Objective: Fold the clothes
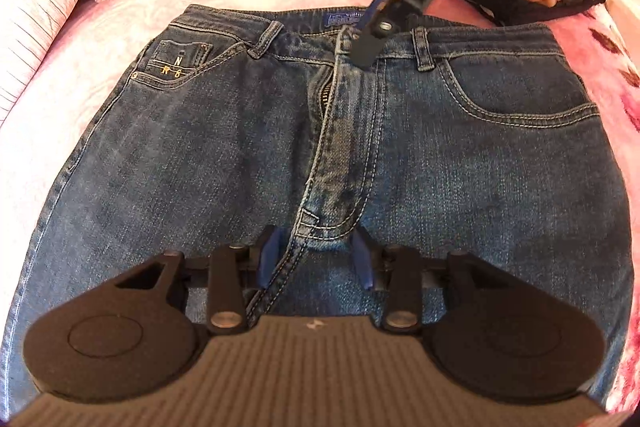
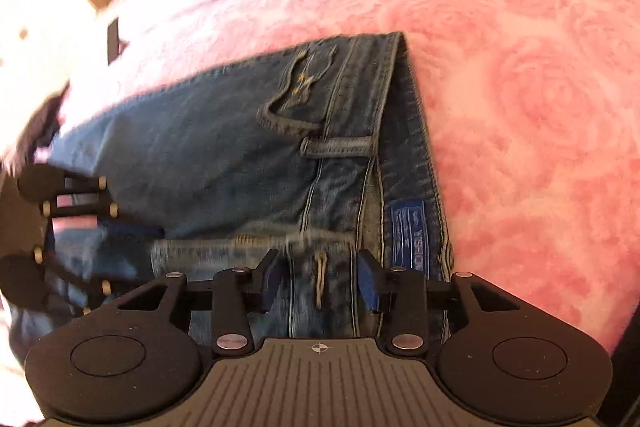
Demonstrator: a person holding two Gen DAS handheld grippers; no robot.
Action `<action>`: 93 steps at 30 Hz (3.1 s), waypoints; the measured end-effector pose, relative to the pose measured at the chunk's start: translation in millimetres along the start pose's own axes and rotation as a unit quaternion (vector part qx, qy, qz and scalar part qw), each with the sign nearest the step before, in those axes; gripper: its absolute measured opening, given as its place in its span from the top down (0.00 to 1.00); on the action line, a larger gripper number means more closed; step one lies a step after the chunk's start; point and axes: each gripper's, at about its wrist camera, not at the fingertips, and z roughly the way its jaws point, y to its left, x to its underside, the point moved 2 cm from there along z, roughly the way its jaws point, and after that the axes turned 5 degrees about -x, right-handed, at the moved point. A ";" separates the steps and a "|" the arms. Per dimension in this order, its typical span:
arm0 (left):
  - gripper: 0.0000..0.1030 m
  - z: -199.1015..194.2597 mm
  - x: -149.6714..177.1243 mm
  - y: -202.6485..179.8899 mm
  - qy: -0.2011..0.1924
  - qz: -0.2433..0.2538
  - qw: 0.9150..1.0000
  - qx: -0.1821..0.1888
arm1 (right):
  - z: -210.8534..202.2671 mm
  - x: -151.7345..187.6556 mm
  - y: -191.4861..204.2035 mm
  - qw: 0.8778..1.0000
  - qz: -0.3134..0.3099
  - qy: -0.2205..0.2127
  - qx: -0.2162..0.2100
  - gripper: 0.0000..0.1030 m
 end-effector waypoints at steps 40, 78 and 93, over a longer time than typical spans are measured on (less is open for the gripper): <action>0.63 -204.5 197.7 16.7 0.173 -0.213 0.943 -0.186 | -43.7 68.6 145.4 0.995 -0.073 0.011 0.069 0.62; 0.94 -279.5 531.7 217.2 0.180 -0.339 0.913 0.138 | 155.2 91.3 379.2 0.958 0.013 0.059 0.281 0.62; 0.69 -286.0 527.9 225.6 0.182 -0.339 0.923 0.023 | 168.4 43.7 332.8 0.967 -0.012 -0.003 0.256 0.62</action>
